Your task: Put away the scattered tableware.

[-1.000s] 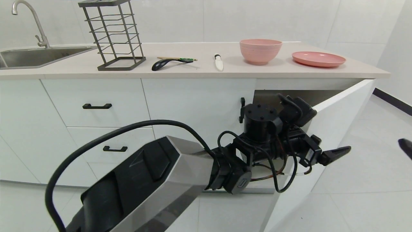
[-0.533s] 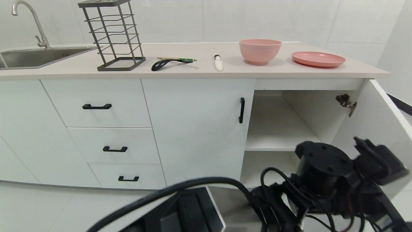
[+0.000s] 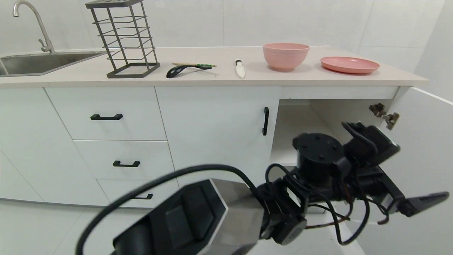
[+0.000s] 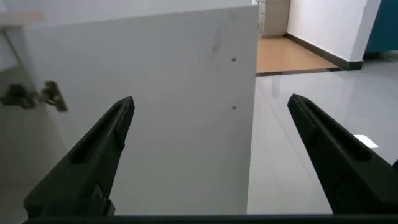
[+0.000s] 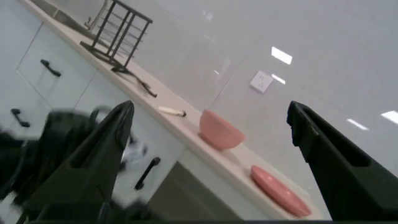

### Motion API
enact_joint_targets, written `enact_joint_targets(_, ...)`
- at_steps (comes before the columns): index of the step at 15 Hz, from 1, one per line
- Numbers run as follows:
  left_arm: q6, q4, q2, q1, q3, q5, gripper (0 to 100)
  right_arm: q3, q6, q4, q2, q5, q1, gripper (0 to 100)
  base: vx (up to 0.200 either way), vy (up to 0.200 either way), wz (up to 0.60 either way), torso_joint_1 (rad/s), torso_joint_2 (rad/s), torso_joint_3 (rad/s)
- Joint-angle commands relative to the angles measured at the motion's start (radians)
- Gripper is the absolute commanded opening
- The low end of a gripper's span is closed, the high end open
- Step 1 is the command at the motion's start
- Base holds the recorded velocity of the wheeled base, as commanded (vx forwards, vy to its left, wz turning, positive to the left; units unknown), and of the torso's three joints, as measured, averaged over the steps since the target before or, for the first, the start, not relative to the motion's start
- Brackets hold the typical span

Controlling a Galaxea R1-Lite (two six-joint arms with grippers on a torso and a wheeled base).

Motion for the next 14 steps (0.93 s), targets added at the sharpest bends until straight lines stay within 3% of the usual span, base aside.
enact_joint_targets(1,0.007,-0.061,-0.322,0.151,0.335,0.006,100,0.067,0.001,-0.002,-0.009,0.002,0.027,100,0.000,0.000,0.00,0.000,0.00,0.000)
enact_joint_targets(7,0.004,-0.463,-0.893,0.385,1.280,0.032,100,0.228,0.001,0.035,-0.022,0.002,0.071,100,0.000,0.000,0.00,0.000,0.00,0.000)
enact_joint_targets(9,0.001,-0.479,-1.100,0.450,1.455,0.032,100,0.228,0.001,0.128,-0.061,0.002,0.071,100,0.000,0.000,0.00,0.000,0.00,0.000)
enact_joint_targets(11,0.001,-0.459,-1.284,0.511,1.561,0.032,100,0.228,0.001,0.263,-0.135,0.000,0.068,100,0.000,0.000,0.00,0.000,0.00,0.000)
enact_joint_targets(12,0.005,-0.431,-1.422,0.586,1.653,0.031,100,0.228,0.001,0.392,-0.219,-0.001,0.057,100,0.000,0.000,0.00,0.000,0.00,0.000)
enact_joint_targets(14,0.002,-0.376,-1.568,0.684,1.723,0.032,100,0.228,0.001,0.510,-0.324,-0.001,0.034,100,0.000,0.000,0.00,0.000,0.00,0.000)
